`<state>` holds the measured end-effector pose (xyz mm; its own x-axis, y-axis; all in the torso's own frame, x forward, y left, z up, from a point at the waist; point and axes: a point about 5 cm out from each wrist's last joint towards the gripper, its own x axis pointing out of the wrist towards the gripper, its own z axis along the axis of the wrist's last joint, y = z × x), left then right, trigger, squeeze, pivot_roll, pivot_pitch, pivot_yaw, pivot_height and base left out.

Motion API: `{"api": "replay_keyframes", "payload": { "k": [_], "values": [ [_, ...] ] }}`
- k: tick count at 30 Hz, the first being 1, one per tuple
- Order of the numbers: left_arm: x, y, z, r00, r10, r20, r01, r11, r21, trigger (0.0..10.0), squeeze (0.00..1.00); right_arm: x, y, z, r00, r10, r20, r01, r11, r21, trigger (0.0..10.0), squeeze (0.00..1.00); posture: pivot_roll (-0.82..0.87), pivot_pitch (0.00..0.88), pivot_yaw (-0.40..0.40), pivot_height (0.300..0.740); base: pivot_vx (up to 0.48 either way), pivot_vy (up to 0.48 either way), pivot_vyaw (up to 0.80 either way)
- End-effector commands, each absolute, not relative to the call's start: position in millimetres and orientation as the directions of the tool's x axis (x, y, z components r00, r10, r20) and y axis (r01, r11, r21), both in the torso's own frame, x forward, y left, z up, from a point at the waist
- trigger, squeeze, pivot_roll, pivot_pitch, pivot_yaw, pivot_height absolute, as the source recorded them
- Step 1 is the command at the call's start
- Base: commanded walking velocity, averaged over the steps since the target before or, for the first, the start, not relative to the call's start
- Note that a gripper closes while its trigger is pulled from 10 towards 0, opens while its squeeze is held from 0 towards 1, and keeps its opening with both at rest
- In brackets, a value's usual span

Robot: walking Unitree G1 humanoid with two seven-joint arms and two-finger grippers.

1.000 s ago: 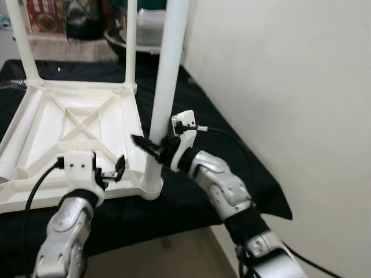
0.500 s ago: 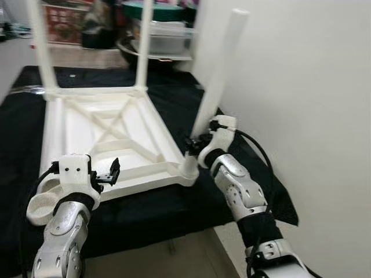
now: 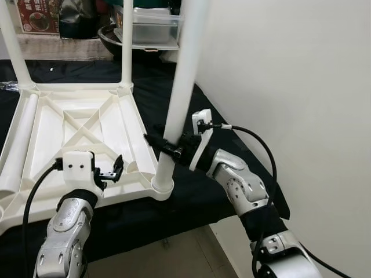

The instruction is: Building children table

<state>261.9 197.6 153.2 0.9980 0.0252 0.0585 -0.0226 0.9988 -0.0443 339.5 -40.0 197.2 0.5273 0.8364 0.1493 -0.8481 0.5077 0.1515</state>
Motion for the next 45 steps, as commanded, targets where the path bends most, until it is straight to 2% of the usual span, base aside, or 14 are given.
{"api": "replay_keyframes", "payload": {
  "k": [1, 6, 13, 14, 15, 19, 20, 27, 31, 33, 38, 39, 44, 45],
  "values": [
    [260, 194, 151, 0.998, 0.009, 0.059, -0.006, 0.998, -0.065, 10.0, 0.0, 353, -52, 173, 0.742, 0.67, 0.018, -0.653, 0.717, 0.245, 0.0, 0.0, 0.18, 0.0, -0.183, 0.74, 0.0, 0.0, 0.0],
    [261, 191, 152, 0.998, 0.004, 0.058, -0.001, 0.998, -0.064, 10.0, 0.0, 364, -122, 126, 0.953, -0.122, -0.279, 0.119, 0.993, -0.026, 0.0, 0.0, 0.18, 0.0, -0.183, 0.74, 0.0, 0.0, 0.0],
    [260, 192, 151, 0.998, 0.004, 0.056, 0.0, 0.998, -0.063, 10.0, 0.0, 360, -112, 131, 0.964, -0.064, -0.259, 0.057, 0.998, -0.035, 2.4, 0.0, 0.18, 0.0, -0.182, 0.74, 0.0, 0.0, 0.0],
    [260, 192, 151, 0.998, 0.004, 0.056, 0.0, 0.998, -0.062, 10.0, 0.0, 361, -105, 136, 0.97, -0.002, -0.244, 0.0, 1.0, -0.006, 10.0, 0.0, 0.18, 0.0, -0.181, 0.74, 0.0, 0.0, 0.0],
    [260, 192, 151, 0.998, 0.004, 0.056, -0.001, 0.998, -0.061, 10.0, 0.0, 364, -91, 151, 0.972, 0.17, -0.162, -0.156, 0.983, 0.099, 10.0, 1.0, 0.18, 0.0, -0.183, 0.74, 0.0, 0.0, 0.0],
    [260, 192, 151, 0.998, 0.004, 0.056, -0.001, 0.998, -0.061, 10.0, 0.0, 364, -81, 162, 0.955, 0.283, -0.087, -0.267, 0.95, 0.159, 10.0, 1.0, 0.18, 0.0, -0.183, 0.74, 0.0, 0.0, 0.0],
    [260, 192, 151, 0.998, 0.004, 0.056, -0.001, 0.998, -0.06, 10.0, 0.0, 354, -55, 190, 0.762, 0.644, 0.076, -0.643, 0.735, 0.218, 10.0, 0.0, 0.18, 0.0, -0.178, 0.74, 0.0, 0.0, 0.0],
    [260, 192, 151, 0.998, 0.002, 0.056, 0.001, 0.998, -0.06, 10.0, 0.0, 315, -44, 210, 0.303, 0.934, 0.189, -0.949, 0.279, 0.146, 10.0, 0.0, 0.19, 0.0, -0.184, 0.74, 0.0, 0.0, 0.0],
    [260, 192, 151, 0.998, 0.004, 0.057, 0.0, 0.998, -0.061, 10.0, 0.0, 309, -40, 194, 0.259, 0.955, 0.144, -0.959, 0.237, 0.153, 9.0, 0.0, 0.19, 0.0, -0.187, 0.74, 0.0, 0.0, 0.0],
    [260, 193, 151, 0.998, 0.005, 0.057, -0.002, 0.998, -0.061, 10.0, 0.0, 319, -37, 183, 0.373, 0.921, 0.114, -0.921, 0.352, 0.168, 0.0, 0.0, 0.19, 0.0, -0.189, 0.74, 0.0, 0.0, 0.0],
    [260, 193, 151, 0.998, 0.006, 0.057, -0.002, 0.998, -0.061, 10.0, 0.0, 329, -37, 177, 0.471, 0.879, 0.073, -0.874, 0.453, 0.175, 0.0, 0.0, 0.19, 0.0, -0.186, 0.74, 0.0, 0.0, 0.0],
    [259, 193, 150, 0.998, 0.004, 0.055, -0.001, 0.998, -0.06, 10.0, 0.0, 367, -81, 144, 0.915, 0.357, -0.185, -0.332, 0.931, 0.153, 0.0, 0.0, 0.19, 0.0, -0.183, 0.74, 0.0, 0.0, 0.0],
    [258, 193, 150, 0.999, 0.003, 0.054, 0.0, 0.998, -0.059, 10.0, 0.0, 369, -123, 129, 0.955, -0.081, -0.286, 0.098, 0.994, 0.045, 0.0, 0.0, 0.19, 0.0, -0.179, 0.74, 0.0, 0.0, 0.0],
    [258, 194, 150, 0.999, 0.003, 0.054, 0.0, 0.998, -0.058, 10.0, 0.0, 365, -115, 132, 0.962, -0.031, -0.273, 0.052, 0.996, 0.07, 10.0, 0.0, 0.18, 0.0, -0.175, 0.74, 0.0, 0.0, 0.0]
  ]
}}
